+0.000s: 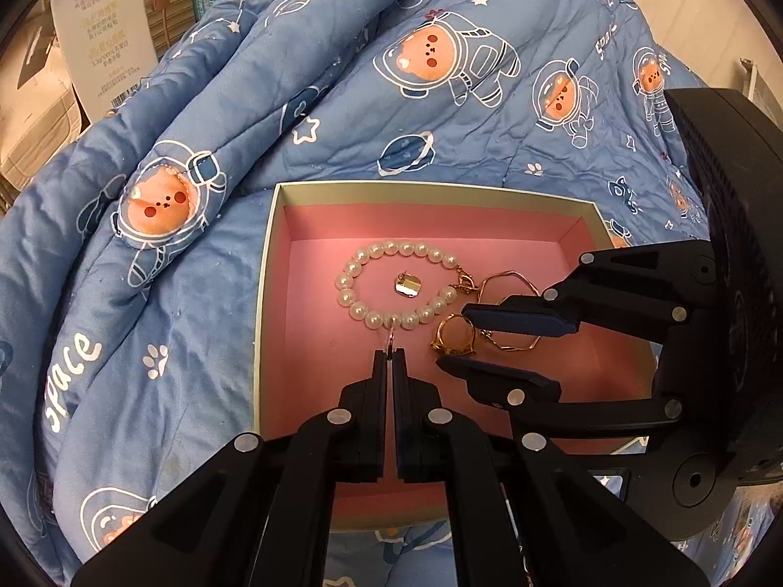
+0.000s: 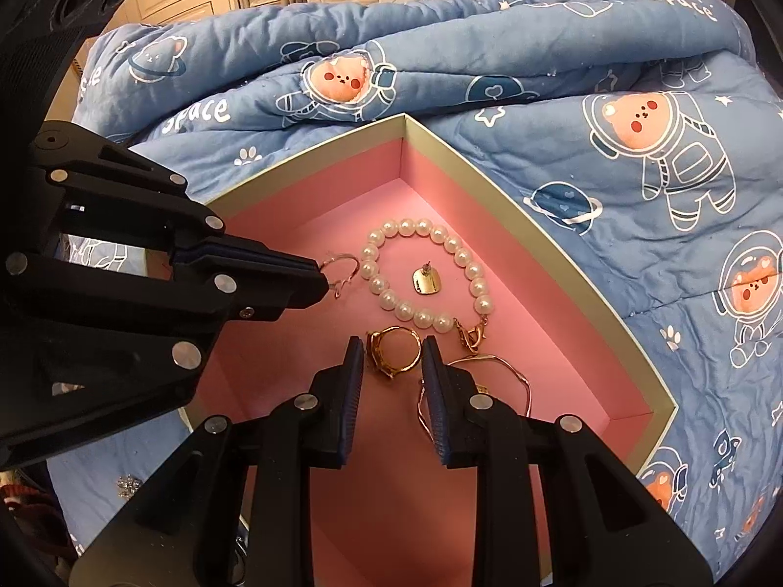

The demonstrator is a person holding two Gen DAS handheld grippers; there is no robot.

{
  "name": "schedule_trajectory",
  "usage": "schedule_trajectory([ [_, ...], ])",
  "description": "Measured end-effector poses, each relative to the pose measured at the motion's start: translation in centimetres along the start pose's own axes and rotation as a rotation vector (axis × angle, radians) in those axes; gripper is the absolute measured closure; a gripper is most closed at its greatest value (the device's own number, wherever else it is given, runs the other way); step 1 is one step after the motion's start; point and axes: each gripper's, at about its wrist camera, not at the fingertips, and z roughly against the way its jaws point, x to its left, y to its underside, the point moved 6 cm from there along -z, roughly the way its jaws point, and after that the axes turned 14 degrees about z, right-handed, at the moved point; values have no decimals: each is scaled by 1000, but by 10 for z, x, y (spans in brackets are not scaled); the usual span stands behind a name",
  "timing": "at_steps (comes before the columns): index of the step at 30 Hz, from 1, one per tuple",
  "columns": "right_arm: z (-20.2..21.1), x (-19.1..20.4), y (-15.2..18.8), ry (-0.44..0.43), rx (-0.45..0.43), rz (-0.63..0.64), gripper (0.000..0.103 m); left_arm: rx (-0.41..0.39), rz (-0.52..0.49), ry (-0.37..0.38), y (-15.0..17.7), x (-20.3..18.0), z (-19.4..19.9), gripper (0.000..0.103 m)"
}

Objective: Organize jewelry
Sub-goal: 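Open both tools over the box, releasing the earring and ring, then move both tools back to the jewelry beside the watch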

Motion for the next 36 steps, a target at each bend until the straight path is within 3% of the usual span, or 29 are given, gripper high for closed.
schedule_trajectory([
  [6,6,-1,-1,-1,-9,-9,76,-24,13,3,-2,5,11,96],
  [8,13,-2,-1,5,-26,-17,67,-55,32,19,-4,8,22,83],
  [10,25,-4,-1,19,-57,-35,52,-101,55,31,-7,13,35,61],
  [16,69,-13,13,48,-155,-137,42,-195,131,63,8,34,68,39],
  [27,114,3,61,84,-197,-218,40,-215,151,76,74,47,81,27],
  [36,120,39,103,56,-183,-253,40,-210,104,60,127,38,77,27],
])
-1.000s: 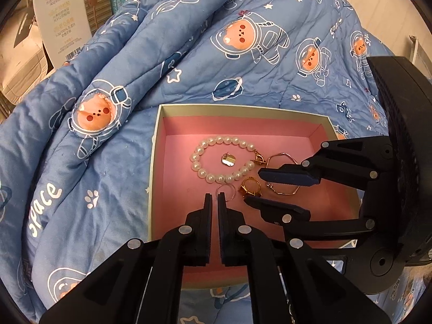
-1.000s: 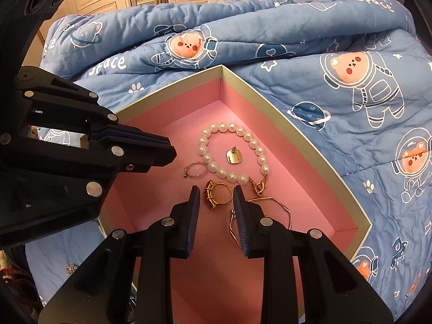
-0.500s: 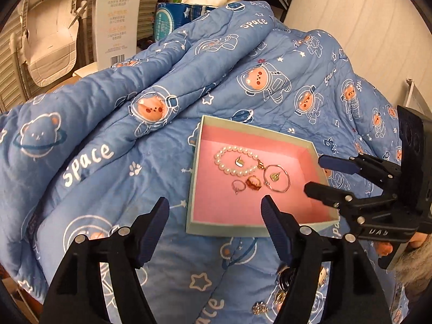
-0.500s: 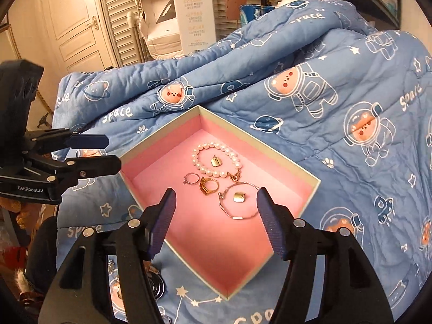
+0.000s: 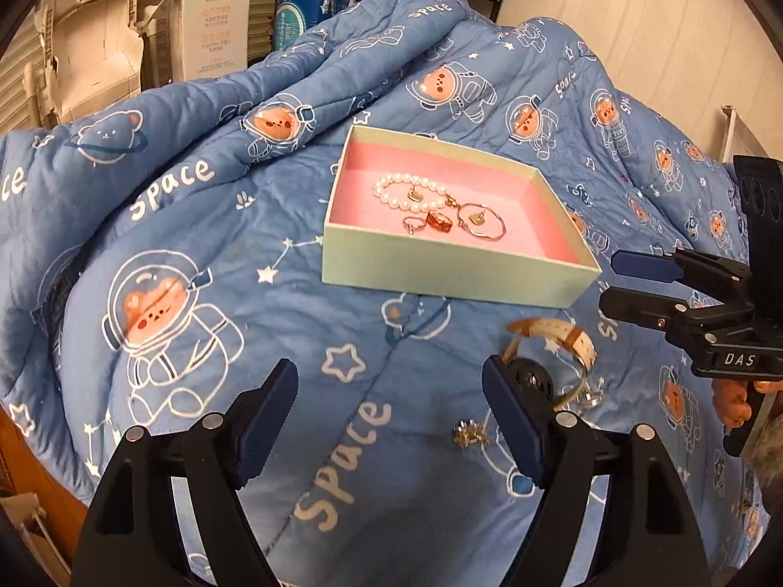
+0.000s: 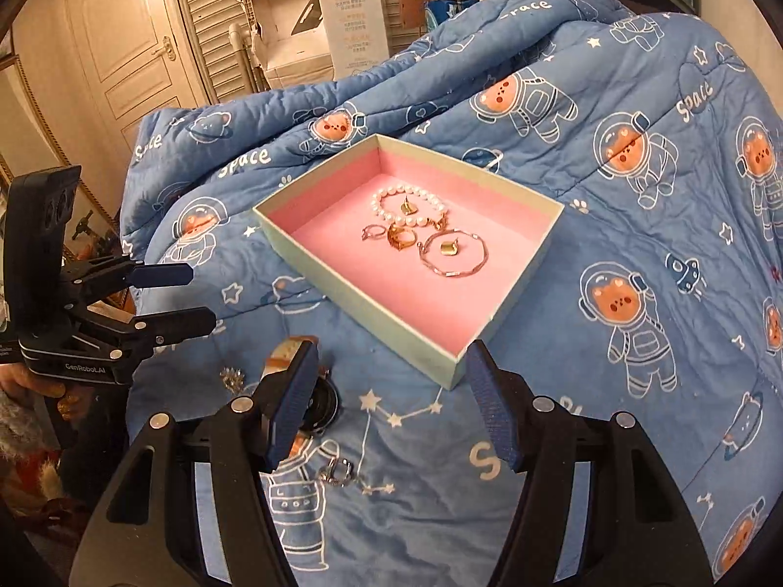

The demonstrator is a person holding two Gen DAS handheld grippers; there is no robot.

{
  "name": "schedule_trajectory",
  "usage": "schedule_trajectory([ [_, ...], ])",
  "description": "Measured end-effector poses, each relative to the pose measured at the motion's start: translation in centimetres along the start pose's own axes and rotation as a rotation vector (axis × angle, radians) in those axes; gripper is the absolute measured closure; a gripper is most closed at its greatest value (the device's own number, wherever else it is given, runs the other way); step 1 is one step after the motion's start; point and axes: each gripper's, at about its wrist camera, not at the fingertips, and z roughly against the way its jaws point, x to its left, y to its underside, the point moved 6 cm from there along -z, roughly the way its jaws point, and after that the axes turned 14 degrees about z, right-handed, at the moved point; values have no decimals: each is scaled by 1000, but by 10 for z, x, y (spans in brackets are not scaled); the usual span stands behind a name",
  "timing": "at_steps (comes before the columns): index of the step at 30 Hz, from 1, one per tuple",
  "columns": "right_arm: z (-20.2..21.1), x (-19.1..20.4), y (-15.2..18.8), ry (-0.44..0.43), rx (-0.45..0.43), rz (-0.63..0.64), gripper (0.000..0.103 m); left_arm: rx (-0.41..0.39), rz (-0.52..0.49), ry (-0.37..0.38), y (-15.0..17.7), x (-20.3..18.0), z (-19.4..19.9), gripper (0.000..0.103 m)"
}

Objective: Organize jewelry
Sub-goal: 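Move both tools back to the jewelry beside the watch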

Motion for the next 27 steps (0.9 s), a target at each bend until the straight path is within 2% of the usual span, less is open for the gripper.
schedule_trajectory([
  [4,-2,10,22,-3,37,-10,40,11,1,28,22,0,4,27],
  [10,-5,25,49,0,76,-13,40,17,-22,22,47,-4,7,27],
  [20,-12,44,65,7,105,-40,40,-4,-69,-14,62,-19,1,29],
  [27,-17,45,67,28,114,-52,40,-15,-62,-24,61,-17,-3,44],
])
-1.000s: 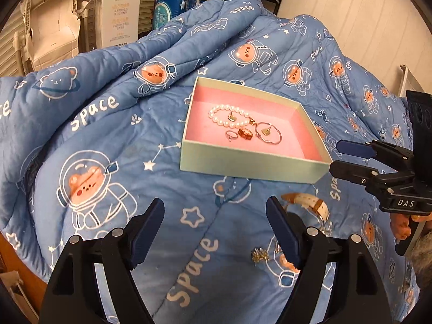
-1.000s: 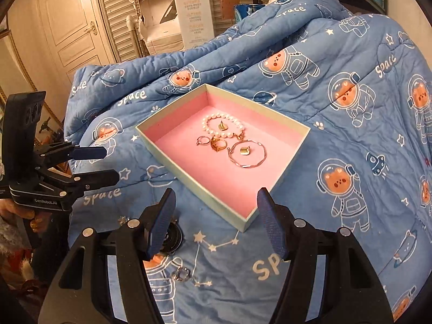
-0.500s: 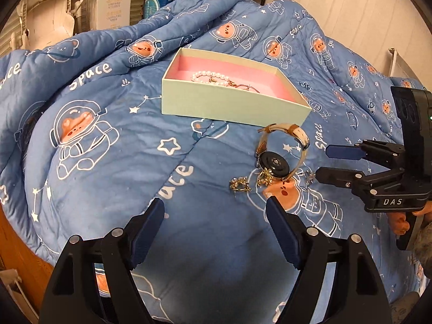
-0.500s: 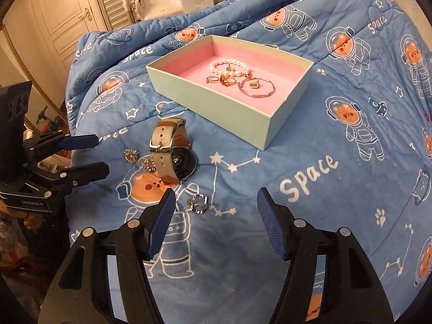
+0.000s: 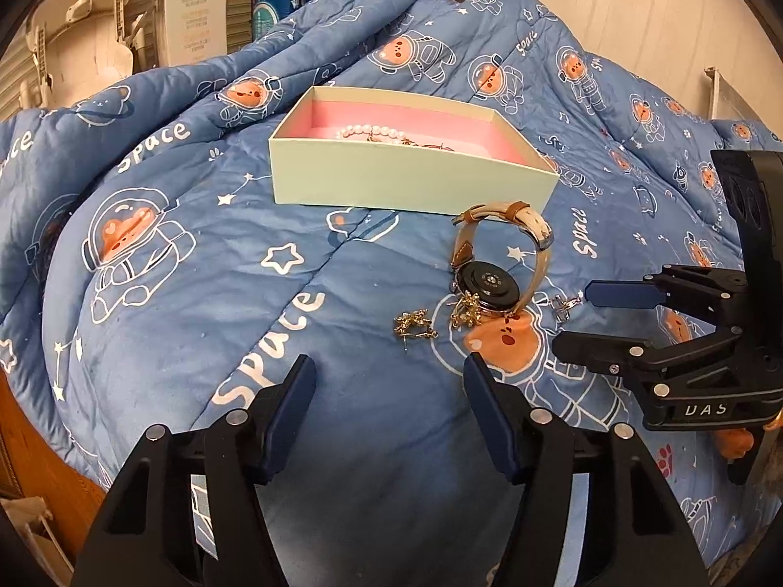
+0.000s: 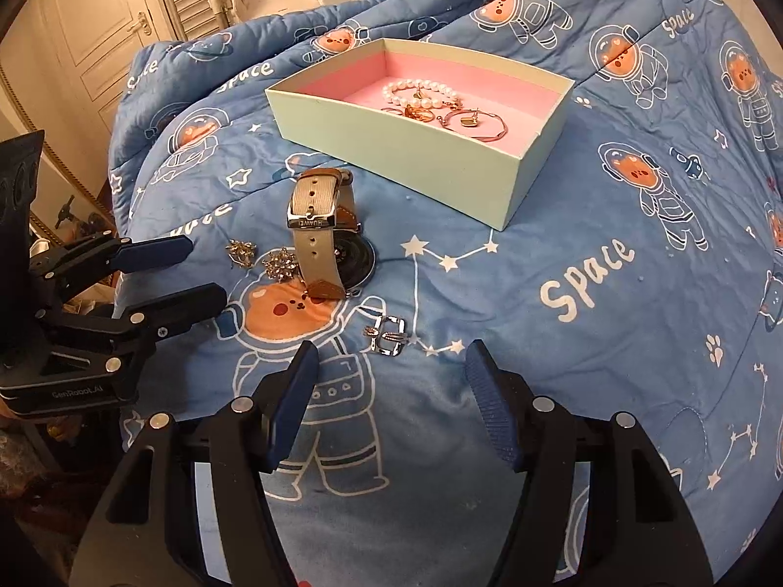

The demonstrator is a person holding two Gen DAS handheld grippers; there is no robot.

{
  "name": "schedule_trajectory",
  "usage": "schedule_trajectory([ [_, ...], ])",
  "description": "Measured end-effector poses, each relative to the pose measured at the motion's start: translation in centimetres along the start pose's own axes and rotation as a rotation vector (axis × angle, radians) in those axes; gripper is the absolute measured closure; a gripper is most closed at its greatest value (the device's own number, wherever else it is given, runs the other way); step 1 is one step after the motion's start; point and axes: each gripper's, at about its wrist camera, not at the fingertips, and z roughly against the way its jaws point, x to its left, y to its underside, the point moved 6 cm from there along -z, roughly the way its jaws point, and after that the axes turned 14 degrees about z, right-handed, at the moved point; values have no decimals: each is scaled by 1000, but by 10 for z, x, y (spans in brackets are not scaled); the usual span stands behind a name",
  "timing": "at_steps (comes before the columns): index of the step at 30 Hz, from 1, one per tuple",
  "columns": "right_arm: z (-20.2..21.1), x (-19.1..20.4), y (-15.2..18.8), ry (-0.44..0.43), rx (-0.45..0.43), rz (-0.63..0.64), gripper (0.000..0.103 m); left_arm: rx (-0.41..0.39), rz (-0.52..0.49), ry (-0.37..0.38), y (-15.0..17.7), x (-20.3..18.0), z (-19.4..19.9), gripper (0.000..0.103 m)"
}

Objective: Organize jewelry
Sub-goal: 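Move both tools back to the jewelry beside the watch, then grasp a gold charm with the left tool while the right tool grasps a silver buckle ring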

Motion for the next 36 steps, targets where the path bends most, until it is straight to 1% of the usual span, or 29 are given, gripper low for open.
schedule_trajectory([
  [1,-1,0,0,5,4,0,40,0,4,1,0,0,-1,48],
  [4,-3,1,-1,18,9,-4,40,2,5,5,-2,-1,-4,53],
  [5,-4,2,-1,20,9,-5,41,1,1,6,-3,-2,-5,54],
  [7,-5,0,-1,25,12,-13,47,1,-7,10,-4,-4,-7,59],
  [12,-6,-5,-2,9,5,-55,50,5,-25,11,-6,-12,-15,65],
  [13,-6,-5,-2,13,5,-54,54,5,-27,10,-6,-13,-16,68],
  [17,-7,-6,-3,32,6,-51,59,4,-34,5,-7,-16,-19,74],
  [19,-7,-6,-4,35,2,-56,65,2,-34,3,-8,-17,-20,77],
  [20,-8,-6,-6,36,0,-56,67,3,-33,4,-8,-18,-20,77],
  [22,-8,-5,-8,37,-5,-49,75,2,-30,5,-8,-18,-20,80],
  [25,-9,-2,-9,43,-6,-33,80,3,-22,8,-8,-17,-19,83],
  [27,-10,-1,-10,54,-3,-20,80,5,-14,11,-7,-17,-18,84],
  [30,-10,1,-10,57,-4,-8,84,7,-3,17,-6,-18,-17,84],
  [36,-8,0,-7,48,-10,-16,84,15,33,45,-4,-15,-14,84],
])
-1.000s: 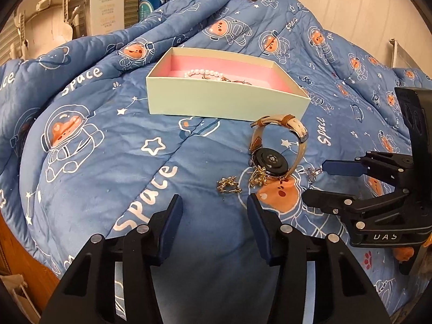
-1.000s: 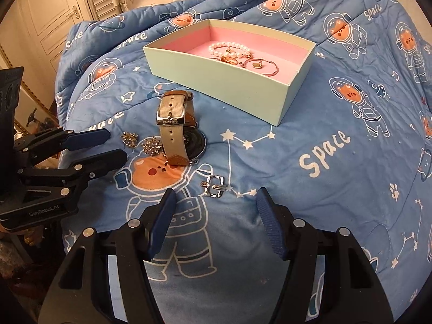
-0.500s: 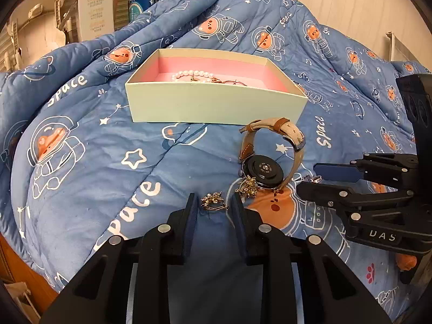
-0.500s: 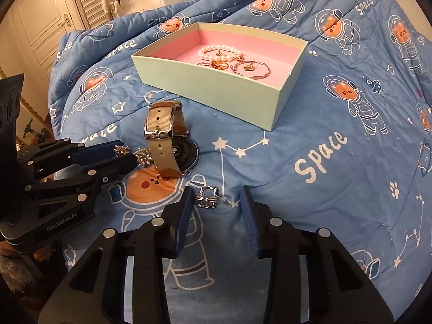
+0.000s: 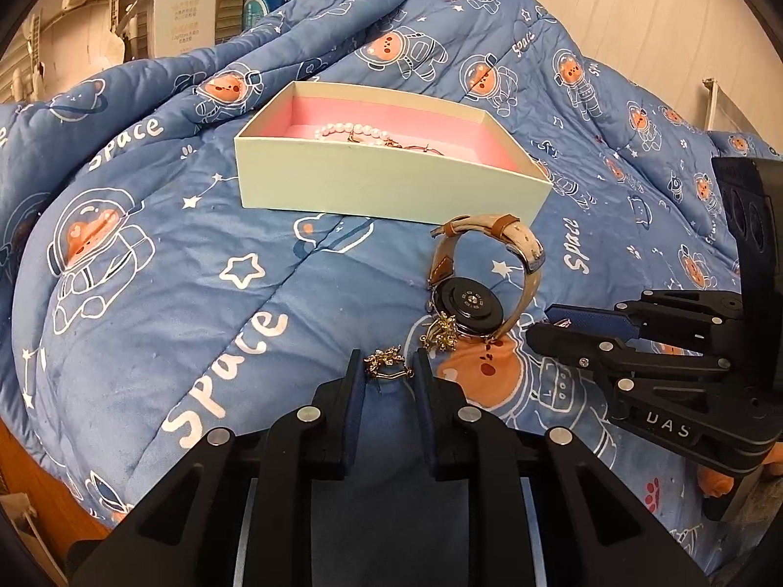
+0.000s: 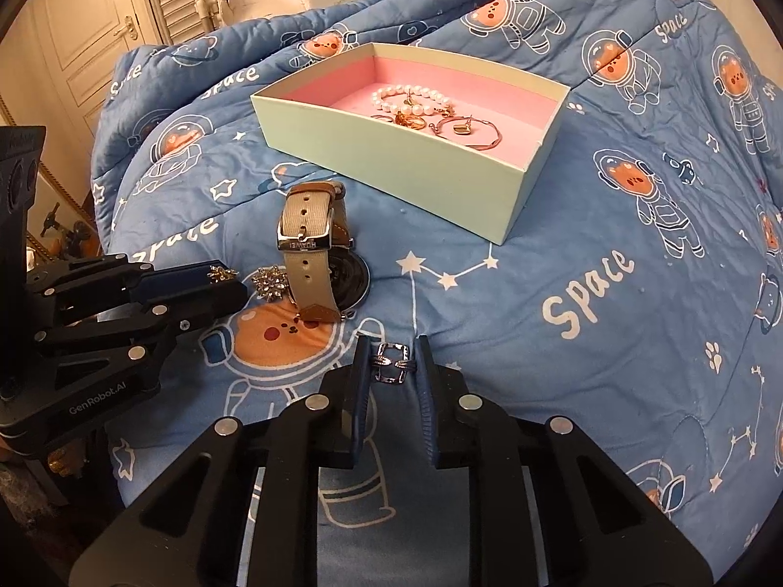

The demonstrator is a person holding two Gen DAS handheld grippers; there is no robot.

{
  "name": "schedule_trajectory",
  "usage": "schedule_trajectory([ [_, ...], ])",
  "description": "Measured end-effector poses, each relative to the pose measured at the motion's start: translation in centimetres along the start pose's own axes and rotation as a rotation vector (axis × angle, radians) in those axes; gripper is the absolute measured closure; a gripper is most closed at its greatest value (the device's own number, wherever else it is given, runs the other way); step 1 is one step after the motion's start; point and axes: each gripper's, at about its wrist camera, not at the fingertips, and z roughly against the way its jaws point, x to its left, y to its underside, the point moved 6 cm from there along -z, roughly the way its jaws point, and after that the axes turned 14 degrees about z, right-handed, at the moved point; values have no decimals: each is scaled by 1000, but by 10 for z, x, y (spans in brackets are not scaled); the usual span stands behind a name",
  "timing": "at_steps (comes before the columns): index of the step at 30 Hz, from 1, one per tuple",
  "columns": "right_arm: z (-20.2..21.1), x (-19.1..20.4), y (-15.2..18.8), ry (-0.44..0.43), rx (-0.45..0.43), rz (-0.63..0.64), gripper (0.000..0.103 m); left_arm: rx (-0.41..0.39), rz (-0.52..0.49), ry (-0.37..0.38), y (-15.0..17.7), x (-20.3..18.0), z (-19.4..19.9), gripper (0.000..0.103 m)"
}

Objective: Organize jewelry
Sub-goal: 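Grasp a gold charm with the left tool while the right tool grasps a silver buckle ring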

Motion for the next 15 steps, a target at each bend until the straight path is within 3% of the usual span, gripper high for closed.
schedule_trajectory([
  [15,9,-7,6,-89,0,-90,84,11,61,23,5,7,16,84],
])
